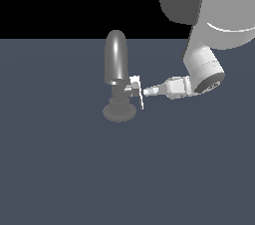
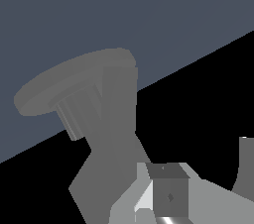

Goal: Turn on the faucet by rotating a designated handle.

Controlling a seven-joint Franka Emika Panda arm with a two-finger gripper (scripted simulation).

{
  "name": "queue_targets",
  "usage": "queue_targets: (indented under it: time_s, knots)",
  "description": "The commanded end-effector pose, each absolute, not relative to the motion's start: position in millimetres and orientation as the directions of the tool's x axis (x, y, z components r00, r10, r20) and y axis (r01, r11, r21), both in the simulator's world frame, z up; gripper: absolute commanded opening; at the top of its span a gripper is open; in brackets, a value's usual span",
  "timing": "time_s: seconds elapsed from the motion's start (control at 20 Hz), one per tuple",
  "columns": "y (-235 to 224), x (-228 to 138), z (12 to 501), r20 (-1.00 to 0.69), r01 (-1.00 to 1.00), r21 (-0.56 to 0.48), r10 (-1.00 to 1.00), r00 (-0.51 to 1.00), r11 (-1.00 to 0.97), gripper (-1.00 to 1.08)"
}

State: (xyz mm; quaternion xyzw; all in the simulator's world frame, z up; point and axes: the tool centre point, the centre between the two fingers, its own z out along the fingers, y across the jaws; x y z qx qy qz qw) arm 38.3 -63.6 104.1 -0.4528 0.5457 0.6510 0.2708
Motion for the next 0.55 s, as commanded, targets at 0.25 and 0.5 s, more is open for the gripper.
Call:
queue_targets:
  time_s: [0.25,0.5]
  knots:
    - [-55.0,35.2,46.0,-0.853,-0.821,0.521,-0.144,-0.501,-0.233,-1.0]
    - [-54.5,37.1,36.7,-0.849,-0.817,0.528,-0.144,-0.508,-0.231,-1.0]
